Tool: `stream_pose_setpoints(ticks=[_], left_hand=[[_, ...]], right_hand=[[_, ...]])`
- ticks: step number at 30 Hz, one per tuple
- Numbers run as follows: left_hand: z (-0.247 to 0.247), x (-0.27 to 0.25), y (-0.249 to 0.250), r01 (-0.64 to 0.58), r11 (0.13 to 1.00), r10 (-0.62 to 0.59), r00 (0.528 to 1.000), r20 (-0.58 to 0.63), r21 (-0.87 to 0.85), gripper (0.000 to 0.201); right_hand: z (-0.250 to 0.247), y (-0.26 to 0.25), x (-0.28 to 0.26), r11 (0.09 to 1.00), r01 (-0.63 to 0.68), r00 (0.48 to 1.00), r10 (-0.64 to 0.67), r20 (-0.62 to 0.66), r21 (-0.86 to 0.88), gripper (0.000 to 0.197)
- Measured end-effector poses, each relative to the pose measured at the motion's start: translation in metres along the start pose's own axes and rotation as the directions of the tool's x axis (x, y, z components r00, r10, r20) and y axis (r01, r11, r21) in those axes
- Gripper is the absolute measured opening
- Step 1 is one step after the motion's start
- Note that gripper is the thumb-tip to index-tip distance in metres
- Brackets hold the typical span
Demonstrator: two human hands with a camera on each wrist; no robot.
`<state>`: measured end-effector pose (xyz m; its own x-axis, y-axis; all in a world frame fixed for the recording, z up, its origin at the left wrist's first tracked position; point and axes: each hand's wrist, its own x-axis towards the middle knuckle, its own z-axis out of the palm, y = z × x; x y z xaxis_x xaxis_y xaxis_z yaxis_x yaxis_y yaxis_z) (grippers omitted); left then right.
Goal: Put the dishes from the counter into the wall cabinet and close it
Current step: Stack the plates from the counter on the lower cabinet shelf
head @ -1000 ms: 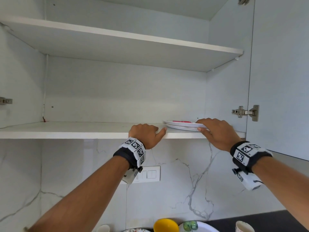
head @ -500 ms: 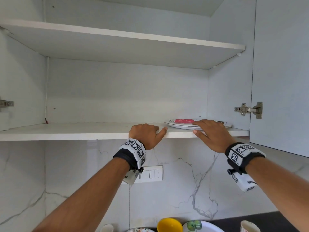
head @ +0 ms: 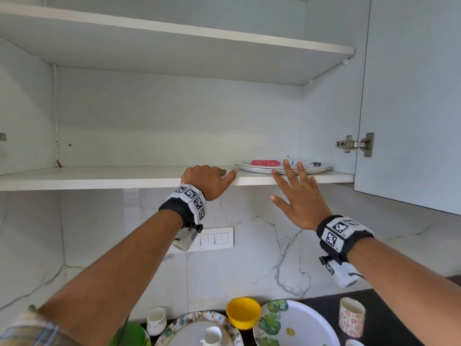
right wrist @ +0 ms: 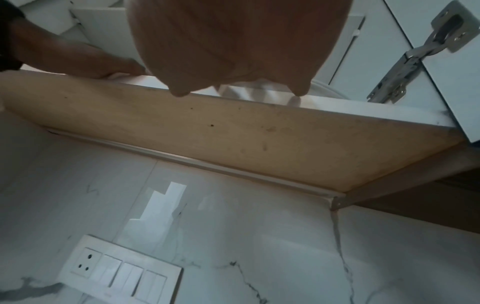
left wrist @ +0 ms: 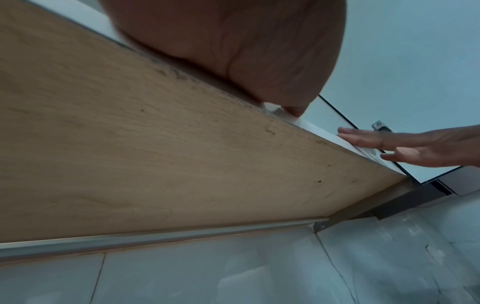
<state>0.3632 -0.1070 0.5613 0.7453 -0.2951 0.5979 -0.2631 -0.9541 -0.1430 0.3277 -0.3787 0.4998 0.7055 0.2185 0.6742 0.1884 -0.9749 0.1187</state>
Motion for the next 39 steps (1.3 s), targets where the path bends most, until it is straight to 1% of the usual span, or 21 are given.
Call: stream_pose_setpoints(ticks=[3, 6, 9, 10, 12, 13, 16, 18, 20, 23, 24, 25, 27, 28, 29, 31, 33, 34, 35, 37, 39], left_hand=[[-0.008, 0.006, -0.011, -0.012, 0.999, 0.013, 1.0, 0.029, -0.032, 0.067], [-0.013, -0.009, -0.003, -0.029, 0.997, 0.035, 0.996, 0.079, -0.071, 0.06], [-0.005, -0.04, 0.0, -0.063, 0.997, 0.063, 0.998, -0.018, -0.038, 0.073], [-0.001, -0.052, 0.002, -0.071, 0.996, 0.068, 0.996, -0.062, -0.053, 0.073], [0.012, -0.09, 0.007, -0.083, 0.989, 0.071, 0.993, -0.098, -0.119, 0.067], [0.02, -0.11, 0.011, -0.077, 0.982, 0.064, 0.995, -0.08, -0.172, 0.066], [0.062, -0.194, 0.017, 0.014, 0.959, 0.01, 0.997, 0.081, -0.284, 0.073], [0.097, -0.256, 0.017, 0.071, 0.955, -0.019, 0.984, 0.18, -0.288, 0.071], [0.13, -0.328, 0.016, 0.12, 0.952, -0.041, 0.961, 0.273, -0.281, 0.064], [0.163, -0.439, 0.013, 0.167, 0.95, -0.069, 0.936, 0.345, -0.263, 0.057], [0.171, -0.473, 0.011, 0.19, 0.958, -0.092, 0.913, 0.397, -0.216, 0.058], [0.176, -0.5, 0.008, 0.229, 0.961, -0.128, 0.866, 0.484, -0.155, 0.062], [0.179, -0.548, -0.001, 0.32, 0.947, -0.222, 0.717, 0.661, -0.029, 0.076], [0.18, -0.569, -0.007, 0.348, 0.938, -0.246, 0.65, 0.72, 0.006, 0.082], [0.18, -0.587, -0.012, 0.36, 0.932, -0.258, 0.608, 0.751, 0.028, 0.088], [0.179, -0.612, -0.022, 0.351, 0.935, -0.258, 0.565, 0.784, 0.055, 0.097], [0.183, -0.632, -0.031, 0.332, 0.94, -0.255, 0.541, 0.801, 0.075, 0.103], [0.184, -0.643, -0.035, 0.316, 0.946, -0.237, 0.542, 0.807, 0.065, 0.104], [0.186, -0.651, -0.039, 0.299, 0.953, -0.215, 0.561, 0.8, 0.046, 0.103], [0.19, -0.663, -0.045, 0.251, 0.968, -0.161, 0.622, 0.767, 0.0, 0.1], [0.191, -0.667, -0.05, 0.219, 0.975, -0.121, 0.658, 0.743, -0.035, 0.097]], right_hand=[[0.001, -0.011, -0.002, 0.997, 0.044, 0.998, -0.046, 0.044, 0.063, 0.074], [0.001, -0.017, -0.026, 0.989, 0.034, 0.987, -0.055, 0.152, 0.142, 0.074], [0.005, -0.027, -0.043, 0.965, 0.016, 0.973, -0.075, 0.216, 0.262, 0.068], [0.008, -0.031, -0.049, 0.954, 0.02, 0.968, -0.093, 0.232, 0.298, 0.067], [0.021, -0.047, -0.069, 0.941, 0.036, 0.956, -0.131, 0.264, 0.336, 0.063], [0.028, -0.056, -0.08, 0.938, 0.047, 0.947, -0.152, 0.284, 0.345, 0.059], [0.054, -0.094, -0.126, 0.906, 0.057, 0.901, -0.227, 0.37, 0.419, 0.046], [0.071, -0.12, -0.16, 0.868, 0.054, 0.874, -0.281, 0.397, 0.494, 0.041], [0.094, -0.145, -0.201, 0.822, 0.059, 0.843, -0.345, 0.412, 0.566, 0.038], [0.126, -0.178, -0.266, 0.768, -0.014, 0.762, -0.406, 0.504, 0.64, 0.037], [0.135, -0.188, -0.286, 0.763, -0.034, 0.731, -0.421, 0.537, 0.645, 0.038], [0.143, -0.196, -0.304, 0.768, -0.046, 0.703, -0.429, 0.567, 0.638, 0.039], [0.158, -0.214, -0.337, 0.783, -0.064, 0.646, -0.439, 0.624, 0.618, 0.043], [0.162, -0.222, -0.352, 0.79, -0.079, 0.616, -0.441, 0.652, 0.608, 0.045], [0.167, -0.231, -0.365, 0.795, -0.086, 0.588, -0.446, 0.675, 0.6, 0.048], [0.172, -0.245, -0.386, 0.807, -0.085, 0.555, -0.449, 0.7, 0.585, 0.053], [0.175, -0.255, -0.399, 0.816, -0.088, 0.552, -0.438, 0.71, 0.571, 0.057], [0.175, -0.26, -0.407, 0.824, -0.094, 0.55, -0.426, 0.719, 0.559, 0.059], [0.177, -0.263, -0.411, 0.829, -0.097, 0.552, -0.416, 0.723, 0.551, 0.06], [0.179, -0.269, -0.422, 0.844, -0.117, 0.541, -0.388, 0.746, 0.524, 0.062], [0.183, -0.274, -0.433, 0.868, -0.115, 0.53, -0.357, 0.769, 0.483, 0.063]])
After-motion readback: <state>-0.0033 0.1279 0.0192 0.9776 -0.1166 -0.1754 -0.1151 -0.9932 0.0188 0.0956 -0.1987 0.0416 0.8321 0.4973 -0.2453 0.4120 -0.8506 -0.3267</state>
